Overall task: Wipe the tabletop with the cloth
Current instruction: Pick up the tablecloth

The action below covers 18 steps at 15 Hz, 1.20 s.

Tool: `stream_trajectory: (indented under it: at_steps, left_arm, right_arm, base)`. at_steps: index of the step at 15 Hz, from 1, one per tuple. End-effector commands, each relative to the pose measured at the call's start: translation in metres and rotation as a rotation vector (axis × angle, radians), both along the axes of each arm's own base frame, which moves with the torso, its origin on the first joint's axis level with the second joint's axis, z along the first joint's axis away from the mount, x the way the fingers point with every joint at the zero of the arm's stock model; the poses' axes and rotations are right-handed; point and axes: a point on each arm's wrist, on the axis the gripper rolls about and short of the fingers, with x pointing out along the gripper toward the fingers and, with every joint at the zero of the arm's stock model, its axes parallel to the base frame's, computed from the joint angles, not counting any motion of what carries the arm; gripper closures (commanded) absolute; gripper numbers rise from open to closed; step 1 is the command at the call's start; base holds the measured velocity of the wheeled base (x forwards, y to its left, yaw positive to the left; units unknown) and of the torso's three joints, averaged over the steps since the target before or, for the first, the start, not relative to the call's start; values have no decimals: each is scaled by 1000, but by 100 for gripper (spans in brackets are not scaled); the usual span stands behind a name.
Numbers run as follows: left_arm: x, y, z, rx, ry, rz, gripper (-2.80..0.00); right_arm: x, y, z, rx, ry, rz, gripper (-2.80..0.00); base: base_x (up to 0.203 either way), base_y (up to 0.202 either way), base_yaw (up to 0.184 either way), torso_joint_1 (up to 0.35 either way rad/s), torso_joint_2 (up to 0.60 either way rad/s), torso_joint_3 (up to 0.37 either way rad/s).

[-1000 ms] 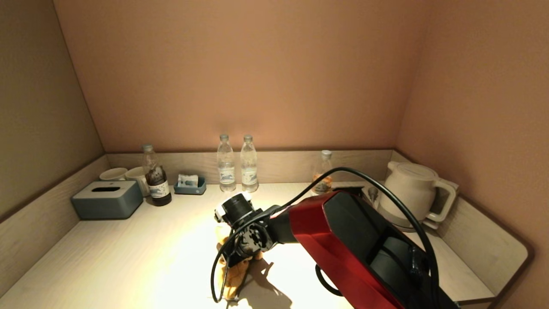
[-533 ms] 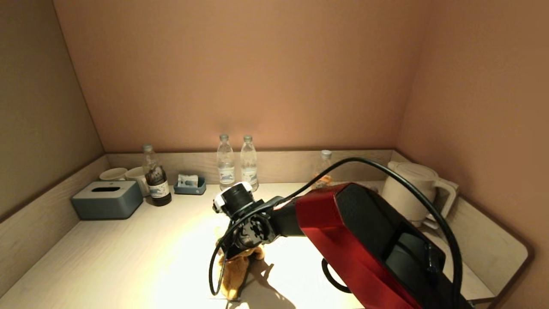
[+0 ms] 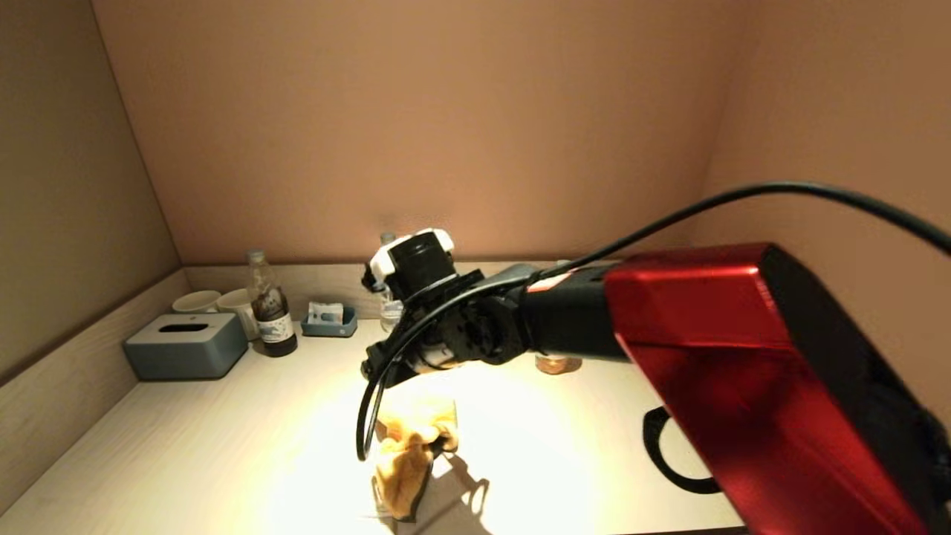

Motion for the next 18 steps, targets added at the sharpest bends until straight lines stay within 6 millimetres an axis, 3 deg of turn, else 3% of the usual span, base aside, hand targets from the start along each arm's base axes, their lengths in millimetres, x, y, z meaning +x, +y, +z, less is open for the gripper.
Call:
stream_trajectory:
  at_steps: [1,3,5,11,14,18]
  left_arm:
    - [0,0,0,0,-1,0,0]
    - [0,0,0,0,-1,0,0]
    - [0,0,0,0,-1,0,0]
    - [0,0,0,0,-1,0,0]
    - [0,0,0,0,1,0,0]
    - [0,0,0,0,0,0,0]
  right_arm:
    - [-36,-38,78,91,-111,-28,0]
    - [-67,-71,111,119,-159,-59,0]
    - [-87,-95,118,100,-173,-110,0]
    - [-168,-198,149,137,-315,-391,0]
    - [-207,-241,149,172,-368,-487,0]
    - [-255,-286,130,154,-454,-680,0]
  base:
    - [0,0,0,0,0,0]
    - [0,0,0,0,0,0]
    - [0,0,0,0,0,0]
    - [0,0,0,0,0,0]
    - [0,0,0,0,0,0]
    - [0,0,0,0,0,0]
